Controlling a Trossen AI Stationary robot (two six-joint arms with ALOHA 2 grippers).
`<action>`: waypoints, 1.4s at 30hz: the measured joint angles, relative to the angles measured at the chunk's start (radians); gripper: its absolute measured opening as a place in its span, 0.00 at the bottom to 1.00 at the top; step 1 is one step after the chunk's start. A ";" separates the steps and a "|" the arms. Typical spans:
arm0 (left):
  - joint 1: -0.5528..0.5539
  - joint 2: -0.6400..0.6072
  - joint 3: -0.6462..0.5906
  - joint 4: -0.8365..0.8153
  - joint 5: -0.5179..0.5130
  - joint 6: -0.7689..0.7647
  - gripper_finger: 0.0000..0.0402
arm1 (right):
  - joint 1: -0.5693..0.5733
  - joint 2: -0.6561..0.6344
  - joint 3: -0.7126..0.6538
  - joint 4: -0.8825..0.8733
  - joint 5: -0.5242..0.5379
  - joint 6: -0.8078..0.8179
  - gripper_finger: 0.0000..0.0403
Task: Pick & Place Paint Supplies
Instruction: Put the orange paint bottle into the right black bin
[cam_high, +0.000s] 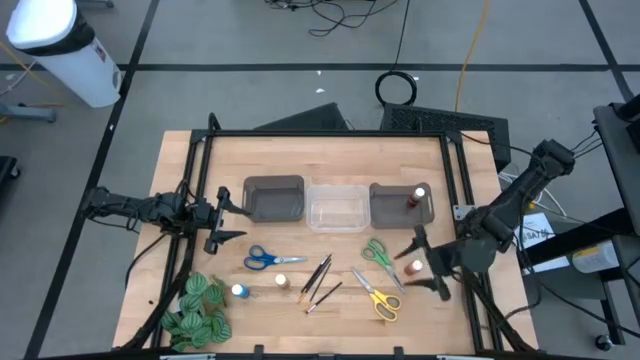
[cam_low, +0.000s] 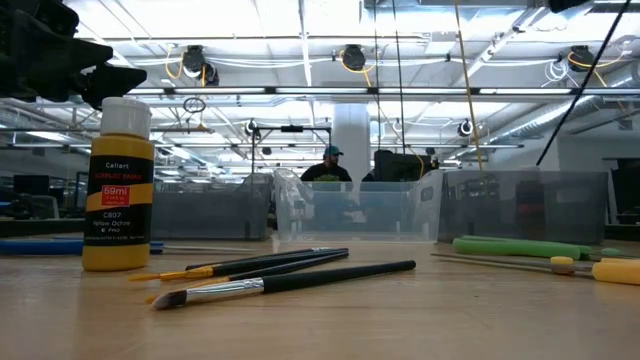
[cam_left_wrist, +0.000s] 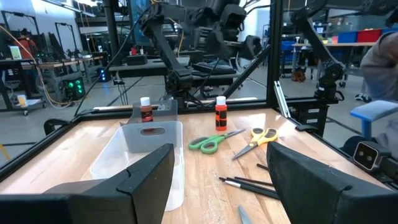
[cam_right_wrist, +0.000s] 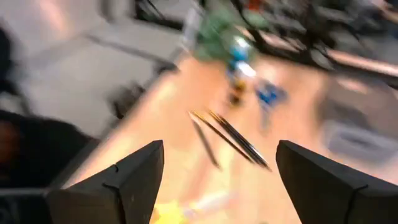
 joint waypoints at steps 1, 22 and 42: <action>0.000 0.000 0.000 0.000 0.000 0.000 0.67 | -0.001 0.023 0.040 -0.077 0.011 0.045 0.72; 0.000 0.000 0.000 0.000 0.000 0.000 0.67 | -0.141 0.498 0.706 -1.183 -0.328 0.622 0.65; 0.000 0.000 0.000 0.000 0.000 0.000 0.67 | -0.143 0.497 0.493 -1.075 -0.349 0.648 0.63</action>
